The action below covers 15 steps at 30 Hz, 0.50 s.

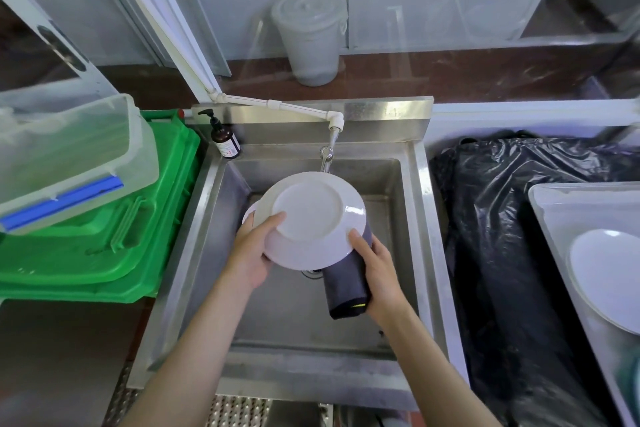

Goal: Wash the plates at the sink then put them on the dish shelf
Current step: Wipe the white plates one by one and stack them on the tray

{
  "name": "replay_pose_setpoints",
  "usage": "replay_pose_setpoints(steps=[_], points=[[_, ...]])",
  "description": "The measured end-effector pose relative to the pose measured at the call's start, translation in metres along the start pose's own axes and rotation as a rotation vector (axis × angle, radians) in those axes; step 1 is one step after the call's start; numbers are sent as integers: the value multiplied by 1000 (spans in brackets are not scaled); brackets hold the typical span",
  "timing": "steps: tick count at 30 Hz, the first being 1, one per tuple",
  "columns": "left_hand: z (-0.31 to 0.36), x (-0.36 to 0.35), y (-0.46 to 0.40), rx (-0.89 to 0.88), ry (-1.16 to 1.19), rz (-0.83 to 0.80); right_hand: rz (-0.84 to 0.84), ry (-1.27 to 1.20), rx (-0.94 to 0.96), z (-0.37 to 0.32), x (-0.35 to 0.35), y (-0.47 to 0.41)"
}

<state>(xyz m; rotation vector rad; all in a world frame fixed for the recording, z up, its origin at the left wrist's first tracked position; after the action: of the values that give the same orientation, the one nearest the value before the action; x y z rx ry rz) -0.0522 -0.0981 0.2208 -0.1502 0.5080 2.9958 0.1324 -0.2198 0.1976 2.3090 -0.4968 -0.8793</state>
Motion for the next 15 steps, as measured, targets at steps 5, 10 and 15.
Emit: replay_pose_setpoints(steps=[5,10,15], points=[[7,-9,4,-121,-1,28,232,313,0,-7,34,-2],[30,-25,16,-359,-437,-141,507,233,8,-13,75,-7],[22,-54,46,-348,-837,-356,365,342,461,-70,14,28]])
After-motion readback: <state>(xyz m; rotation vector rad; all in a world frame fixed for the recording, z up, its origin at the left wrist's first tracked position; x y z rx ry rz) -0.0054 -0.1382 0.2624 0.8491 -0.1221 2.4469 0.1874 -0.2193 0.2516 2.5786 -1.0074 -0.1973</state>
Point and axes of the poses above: each hand's wrist, its own y-axis away from the middle knuckle, its own x-axis out of the back of the hand, z = x × y, the point moved 8 cm from there along -y, towards the middle knuckle, and after that the axes turned 13 degrees about -x, right-handed, at the moved point
